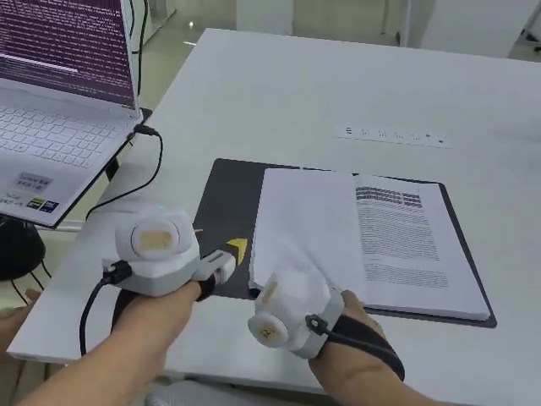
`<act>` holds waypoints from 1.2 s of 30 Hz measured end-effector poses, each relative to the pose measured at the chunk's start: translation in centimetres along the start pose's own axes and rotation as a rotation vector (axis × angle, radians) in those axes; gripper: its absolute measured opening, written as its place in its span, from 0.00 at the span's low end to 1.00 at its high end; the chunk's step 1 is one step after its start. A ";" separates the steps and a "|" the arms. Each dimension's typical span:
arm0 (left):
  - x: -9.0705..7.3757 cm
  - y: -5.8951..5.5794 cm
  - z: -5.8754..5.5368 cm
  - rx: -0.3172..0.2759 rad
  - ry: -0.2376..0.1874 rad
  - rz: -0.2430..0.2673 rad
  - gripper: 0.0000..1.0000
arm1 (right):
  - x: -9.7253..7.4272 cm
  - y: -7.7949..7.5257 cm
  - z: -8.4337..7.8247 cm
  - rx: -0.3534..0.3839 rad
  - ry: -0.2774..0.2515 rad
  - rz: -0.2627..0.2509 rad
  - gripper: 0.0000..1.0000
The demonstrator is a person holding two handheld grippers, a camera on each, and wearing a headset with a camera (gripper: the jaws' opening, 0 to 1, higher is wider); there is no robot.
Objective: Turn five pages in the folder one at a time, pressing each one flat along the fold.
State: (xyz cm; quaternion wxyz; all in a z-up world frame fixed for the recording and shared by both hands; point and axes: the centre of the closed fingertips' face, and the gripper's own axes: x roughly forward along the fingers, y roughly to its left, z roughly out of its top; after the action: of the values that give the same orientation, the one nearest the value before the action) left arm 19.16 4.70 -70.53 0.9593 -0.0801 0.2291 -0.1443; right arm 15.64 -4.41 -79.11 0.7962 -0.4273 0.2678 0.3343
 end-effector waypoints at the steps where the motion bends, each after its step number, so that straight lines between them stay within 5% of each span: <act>1: 0.3 -0.3 -0.2 0.004 0.010 -0.007 0.38 | -0.2 -0.1 0.0 0.002 -0.006 -0.001 0.00; 10: 3.3 -3.6 -1.8 0.066 0.086 -0.077 0.37 | -2.9 -1.3 0.5 0.043 -0.108 -0.024 0.02; 18: 6.3 -6.1 -4.1 0.128 0.142 -0.099 0.35 | -5.8 -5.8 -1.1 0.186 -0.182 -0.122 0.00; 28: 7.2 -6.1 -7.5 0.151 0.209 -0.022 0.35 | -6.5 -10.1 -3.1 0.376 -0.256 -0.173 0.00; 30: 7.2 -6.0 -7.4 0.175 0.157 -0.007 0.36 | -6.2 -10.5 -3.4 0.391 -0.265 -0.167 0.00; 36: 7.1 -6.0 -7.6 0.204 0.123 0.009 0.36 | -5.1 -11.9 -3.9 0.544 -0.323 -0.132 0.00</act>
State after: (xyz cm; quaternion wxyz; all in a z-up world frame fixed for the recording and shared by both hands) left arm 20.27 -3.89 -78.88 0.9473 0.0282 0.2719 -0.1671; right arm 20.89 -14.17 -71.43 0.9334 -0.1568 0.1894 0.2615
